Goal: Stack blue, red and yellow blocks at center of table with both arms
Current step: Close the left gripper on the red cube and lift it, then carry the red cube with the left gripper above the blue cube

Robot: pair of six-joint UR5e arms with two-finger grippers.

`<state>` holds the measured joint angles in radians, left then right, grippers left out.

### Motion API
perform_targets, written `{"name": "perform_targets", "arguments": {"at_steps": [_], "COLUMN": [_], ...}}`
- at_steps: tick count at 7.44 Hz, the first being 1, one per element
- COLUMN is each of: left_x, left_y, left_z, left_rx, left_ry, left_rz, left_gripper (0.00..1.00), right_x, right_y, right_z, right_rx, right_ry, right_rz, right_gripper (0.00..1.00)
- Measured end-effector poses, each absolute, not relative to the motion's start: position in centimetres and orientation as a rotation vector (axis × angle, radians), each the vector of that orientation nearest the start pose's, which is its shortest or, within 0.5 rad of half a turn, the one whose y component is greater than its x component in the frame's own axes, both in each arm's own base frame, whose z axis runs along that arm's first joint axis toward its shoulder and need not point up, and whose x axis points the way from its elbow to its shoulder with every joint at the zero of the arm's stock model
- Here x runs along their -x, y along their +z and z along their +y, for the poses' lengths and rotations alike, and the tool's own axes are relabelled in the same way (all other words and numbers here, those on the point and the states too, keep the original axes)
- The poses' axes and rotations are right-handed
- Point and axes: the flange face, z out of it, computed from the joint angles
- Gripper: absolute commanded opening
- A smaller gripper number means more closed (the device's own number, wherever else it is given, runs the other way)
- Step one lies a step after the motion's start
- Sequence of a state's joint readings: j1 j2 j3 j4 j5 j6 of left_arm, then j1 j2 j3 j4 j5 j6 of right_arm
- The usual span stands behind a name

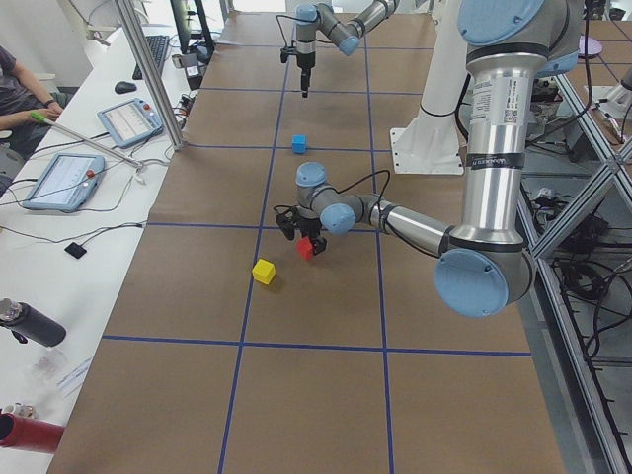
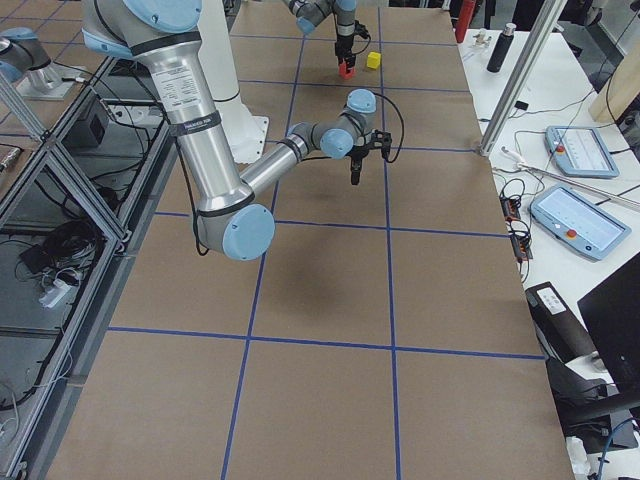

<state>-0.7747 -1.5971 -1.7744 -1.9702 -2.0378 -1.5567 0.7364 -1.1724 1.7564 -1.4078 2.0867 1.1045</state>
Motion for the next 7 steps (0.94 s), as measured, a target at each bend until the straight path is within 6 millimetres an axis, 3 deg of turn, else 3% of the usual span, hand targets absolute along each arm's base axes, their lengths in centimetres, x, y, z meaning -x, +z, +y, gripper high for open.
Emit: {"name": "perform_targets", "arguments": {"at_steps": [2, 3, 4, 5, 6, 7], "left_x": [-31.4, -31.2, -31.3, -32.5, -34.8, -37.4], "left_y": [49.3, 46.8, 43.0, 37.6, 30.7, 24.7], "left_z": [-43.0, -42.9, -43.0, -44.0, -45.2, -45.1], "left_rx": [0.173, 0.163, 0.155, 0.149, 0.147, 0.131], "left_ry": [-0.564, -0.551, -0.536, -0.525, -0.507, -0.428], "left_rz": [0.783, 0.816, 0.843, 0.851, 0.846, 0.846], "left_gripper": [0.00, 0.00, 0.00, 0.00, 0.00, 0.00], "right_x": [40.6, 40.4, 39.9, 38.6, 36.5, 34.1], "right_y": [33.5, 33.4, 33.6, 34.3, 35.8, 37.7], "right_z": [-48.1, -48.2, -48.1, -47.8, -47.5, -47.4], "right_rx": [-0.008, -0.009, -0.013, -0.022, -0.039, -0.056], "right_ry": [0.060, 0.061, 0.063, 0.051, 0.021, -0.005], "right_rz": [-0.878, -0.879, -0.879, -0.876, -0.865, -0.845], "right_gripper": [1.00, 1.00, 1.00, 1.00, 1.00, 1.00]}}
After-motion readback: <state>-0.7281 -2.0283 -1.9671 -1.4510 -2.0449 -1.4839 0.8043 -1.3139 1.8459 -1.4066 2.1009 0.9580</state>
